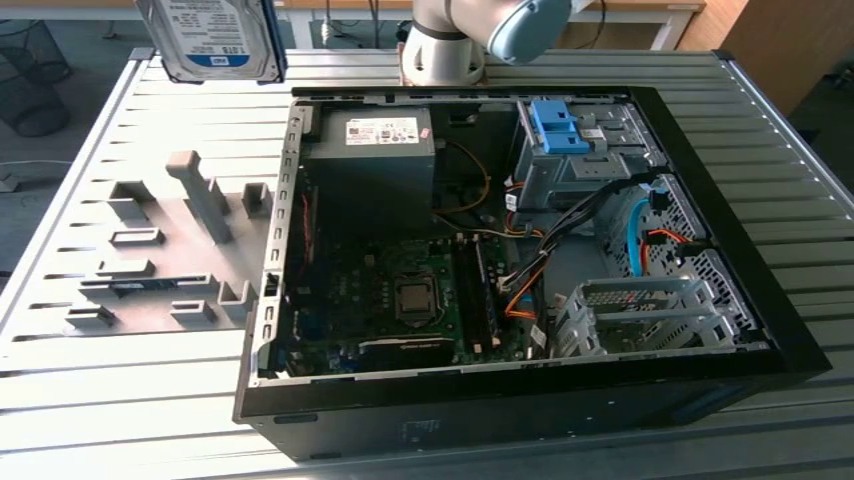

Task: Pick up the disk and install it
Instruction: 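Pick up the disk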

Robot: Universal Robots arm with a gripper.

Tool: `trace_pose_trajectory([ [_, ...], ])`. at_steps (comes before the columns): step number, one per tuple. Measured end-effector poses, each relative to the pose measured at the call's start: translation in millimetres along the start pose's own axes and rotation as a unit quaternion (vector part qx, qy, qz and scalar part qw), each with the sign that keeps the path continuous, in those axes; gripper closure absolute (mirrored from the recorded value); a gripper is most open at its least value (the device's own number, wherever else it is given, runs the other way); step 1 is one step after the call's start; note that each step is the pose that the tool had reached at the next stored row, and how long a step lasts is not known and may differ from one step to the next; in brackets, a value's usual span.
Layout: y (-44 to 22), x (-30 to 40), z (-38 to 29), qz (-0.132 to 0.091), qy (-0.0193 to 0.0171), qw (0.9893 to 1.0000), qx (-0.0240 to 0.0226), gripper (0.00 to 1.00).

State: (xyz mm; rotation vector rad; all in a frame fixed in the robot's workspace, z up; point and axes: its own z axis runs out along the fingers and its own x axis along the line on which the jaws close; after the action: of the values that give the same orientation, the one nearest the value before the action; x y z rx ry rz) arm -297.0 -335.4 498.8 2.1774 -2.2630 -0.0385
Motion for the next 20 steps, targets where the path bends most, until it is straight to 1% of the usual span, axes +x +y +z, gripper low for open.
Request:
trace_pose_trajectory([
  [8,-11.5,-0.4,-0.1,0.0,0.0,1.0,0.0,0.63],
  [16,-27.7,-1.1,-0.3,0.0,0.0,1.0,0.0,0.63],
  [20,-37.7,-1.5,-0.5,0.0,0.0,1.0,0.0,0.63],
])
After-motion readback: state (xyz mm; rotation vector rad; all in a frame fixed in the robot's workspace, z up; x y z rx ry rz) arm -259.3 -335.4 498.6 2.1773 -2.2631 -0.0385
